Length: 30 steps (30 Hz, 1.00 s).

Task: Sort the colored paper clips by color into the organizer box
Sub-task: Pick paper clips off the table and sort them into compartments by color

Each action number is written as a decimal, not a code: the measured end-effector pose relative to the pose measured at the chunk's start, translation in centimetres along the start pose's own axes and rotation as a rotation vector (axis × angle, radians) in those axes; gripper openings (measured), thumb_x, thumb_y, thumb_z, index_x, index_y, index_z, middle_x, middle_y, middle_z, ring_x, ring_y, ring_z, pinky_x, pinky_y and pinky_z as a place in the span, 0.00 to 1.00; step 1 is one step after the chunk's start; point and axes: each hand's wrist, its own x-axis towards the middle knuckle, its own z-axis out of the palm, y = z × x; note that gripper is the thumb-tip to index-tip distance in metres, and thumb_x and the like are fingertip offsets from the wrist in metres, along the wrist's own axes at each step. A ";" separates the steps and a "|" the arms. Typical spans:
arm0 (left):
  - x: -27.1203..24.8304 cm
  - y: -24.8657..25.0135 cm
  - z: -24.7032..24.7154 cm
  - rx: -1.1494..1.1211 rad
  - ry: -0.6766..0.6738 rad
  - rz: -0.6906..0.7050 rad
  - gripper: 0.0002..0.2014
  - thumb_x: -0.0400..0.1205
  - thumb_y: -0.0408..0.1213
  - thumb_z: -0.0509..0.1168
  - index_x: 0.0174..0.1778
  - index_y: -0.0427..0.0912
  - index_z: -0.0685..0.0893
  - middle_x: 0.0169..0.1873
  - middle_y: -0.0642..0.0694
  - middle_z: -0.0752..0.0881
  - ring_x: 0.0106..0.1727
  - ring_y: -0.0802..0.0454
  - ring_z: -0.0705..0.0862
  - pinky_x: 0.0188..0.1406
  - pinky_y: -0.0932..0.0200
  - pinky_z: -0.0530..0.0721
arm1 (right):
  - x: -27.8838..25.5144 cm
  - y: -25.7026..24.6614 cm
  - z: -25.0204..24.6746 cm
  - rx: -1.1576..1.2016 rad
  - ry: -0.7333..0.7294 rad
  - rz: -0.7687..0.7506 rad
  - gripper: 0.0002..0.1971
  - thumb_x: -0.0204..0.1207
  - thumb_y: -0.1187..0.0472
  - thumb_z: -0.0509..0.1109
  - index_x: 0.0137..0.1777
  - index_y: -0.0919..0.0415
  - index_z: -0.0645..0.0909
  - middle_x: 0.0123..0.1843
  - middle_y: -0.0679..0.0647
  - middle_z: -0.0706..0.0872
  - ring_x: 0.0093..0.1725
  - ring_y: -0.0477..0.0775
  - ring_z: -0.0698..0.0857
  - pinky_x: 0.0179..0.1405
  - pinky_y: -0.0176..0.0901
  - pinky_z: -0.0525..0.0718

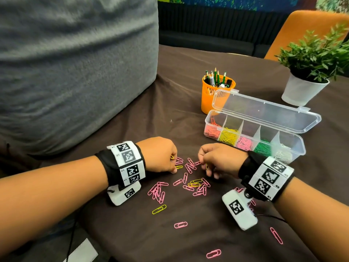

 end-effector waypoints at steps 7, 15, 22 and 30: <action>-0.6 -0.3 -1.0 -0.278 -0.057 -0.019 0.08 0.75 0.44 0.69 0.34 0.45 0.82 0.28 0.52 0.84 0.31 0.52 0.81 0.32 0.60 0.80 | -0.2 -0.3 1.0 -0.649 -0.042 -0.142 0.06 0.70 0.55 0.78 0.43 0.53 0.85 0.31 0.43 0.80 0.33 0.41 0.79 0.34 0.35 0.74; -4.5 -0.8 -2.1 -1.617 -0.032 -0.133 0.10 0.62 0.28 0.59 0.33 0.46 0.69 0.28 0.47 0.74 0.26 0.55 0.74 0.18 0.66 0.68 | -0.1 0.5 1.2 -0.595 -0.062 -0.187 0.03 0.69 0.61 0.72 0.36 0.54 0.81 0.29 0.45 0.81 0.30 0.43 0.77 0.33 0.35 0.76; -7.8 -0.2 -0.9 -1.250 -0.113 -0.110 0.08 0.66 0.30 0.63 0.40 0.40 0.81 0.25 0.48 0.74 0.22 0.55 0.67 0.16 0.66 0.63 | -0.1 1.3 -0.3 0.386 -0.053 -0.120 0.09 0.63 0.74 0.63 0.39 0.61 0.75 0.27 0.60 0.81 0.20 0.51 0.69 0.20 0.34 0.65; -10.3 1.4 1.1 0.050 -0.091 -0.001 0.14 0.72 0.59 0.73 0.46 0.55 0.86 0.36 0.57 0.88 0.38 0.61 0.84 0.41 0.59 0.83 | -0.1 0.5 1.2 -0.386 0.038 -0.160 0.07 0.70 0.58 0.75 0.35 0.57 0.79 0.35 0.54 0.85 0.33 0.51 0.80 0.37 0.48 0.80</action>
